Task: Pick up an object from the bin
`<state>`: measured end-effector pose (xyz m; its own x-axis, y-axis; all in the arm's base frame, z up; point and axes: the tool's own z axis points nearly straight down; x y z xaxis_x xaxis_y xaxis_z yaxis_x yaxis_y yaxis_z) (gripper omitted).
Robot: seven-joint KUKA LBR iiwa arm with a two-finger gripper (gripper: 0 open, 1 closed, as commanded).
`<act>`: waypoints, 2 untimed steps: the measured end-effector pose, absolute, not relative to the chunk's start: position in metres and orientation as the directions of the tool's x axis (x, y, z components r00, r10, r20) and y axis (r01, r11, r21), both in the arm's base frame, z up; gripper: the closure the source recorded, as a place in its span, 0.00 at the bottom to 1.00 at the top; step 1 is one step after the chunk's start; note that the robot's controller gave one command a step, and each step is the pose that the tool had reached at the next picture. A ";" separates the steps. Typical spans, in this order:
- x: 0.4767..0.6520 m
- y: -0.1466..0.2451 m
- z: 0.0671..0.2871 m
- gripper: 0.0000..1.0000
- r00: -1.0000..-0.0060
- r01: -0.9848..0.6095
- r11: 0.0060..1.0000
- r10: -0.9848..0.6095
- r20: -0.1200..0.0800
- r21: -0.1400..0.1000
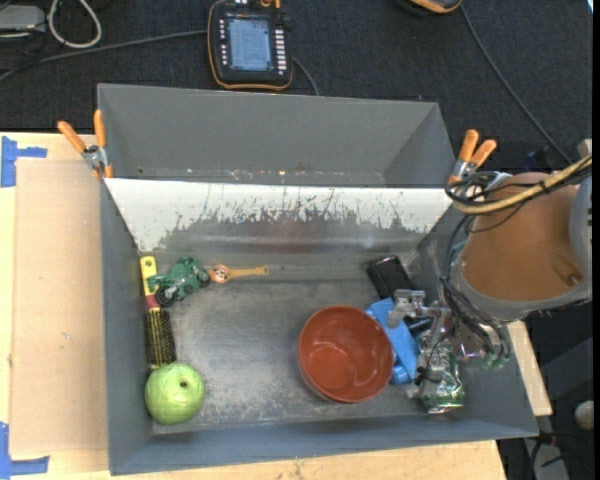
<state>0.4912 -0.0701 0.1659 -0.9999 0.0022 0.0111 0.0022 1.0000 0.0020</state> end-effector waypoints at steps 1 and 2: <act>0.493 -0.070 0.170 0.00 -1.000 -0.002 1.000 -0.002 0.003 0.001; 0.479 -0.029 0.071 0.00 -0.999 0.046 0.999 0.046 -0.010 0.002</act>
Offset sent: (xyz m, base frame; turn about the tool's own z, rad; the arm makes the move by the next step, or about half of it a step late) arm -0.0166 0.0404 -0.0959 0.0449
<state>0.4786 -0.0289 0.0714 -0.9989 0.0459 -0.0104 0.0458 0.9989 0.0017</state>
